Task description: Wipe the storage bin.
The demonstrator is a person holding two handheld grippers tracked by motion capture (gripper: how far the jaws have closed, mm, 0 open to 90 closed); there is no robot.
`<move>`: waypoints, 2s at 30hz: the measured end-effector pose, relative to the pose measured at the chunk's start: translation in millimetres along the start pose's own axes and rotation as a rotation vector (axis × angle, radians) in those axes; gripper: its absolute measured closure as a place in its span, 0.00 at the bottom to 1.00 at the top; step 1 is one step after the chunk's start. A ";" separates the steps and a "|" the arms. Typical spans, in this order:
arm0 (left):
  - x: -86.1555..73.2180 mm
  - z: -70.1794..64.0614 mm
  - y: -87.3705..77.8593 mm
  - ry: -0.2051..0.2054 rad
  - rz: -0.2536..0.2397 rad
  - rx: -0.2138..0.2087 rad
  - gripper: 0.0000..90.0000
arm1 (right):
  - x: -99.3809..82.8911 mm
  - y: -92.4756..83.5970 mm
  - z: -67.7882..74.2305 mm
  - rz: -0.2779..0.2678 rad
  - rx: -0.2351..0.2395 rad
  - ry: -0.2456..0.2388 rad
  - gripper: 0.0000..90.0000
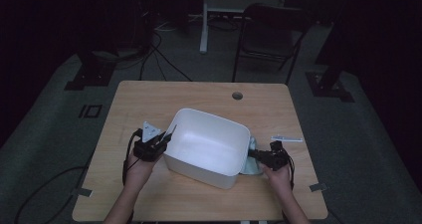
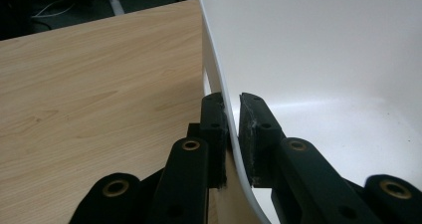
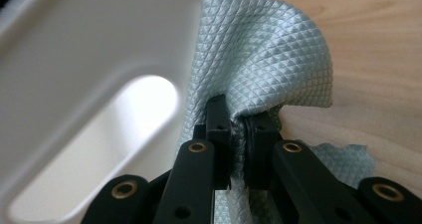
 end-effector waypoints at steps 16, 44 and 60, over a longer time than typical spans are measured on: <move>0.0 -2.0 0.7 -0.030 -0.008 0.029 0.91 | -7.0 -10.4 7.0 0.028 0.046 0.027 0.94; 0.2 -3.6 1.6 -0.047 -0.018 0.053 0.91 | -27.9 1.7 9.8 0.072 -0.026 0.015 0.94; -0.2 -3.9 1.6 -0.057 -0.027 0.064 0.90 | -41.5 2.1 16.5 0.093 -0.048 0.024 0.94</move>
Point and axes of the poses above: each handheld gripper's, and its own axes: y roughly forward along the jaws, x roughly out of its top, z roughly to its left, the point moved 5 cm from there along y, roughly forward along the jaws, and after that the axes turned 6 degrees about -z, right-handed, at the moved point
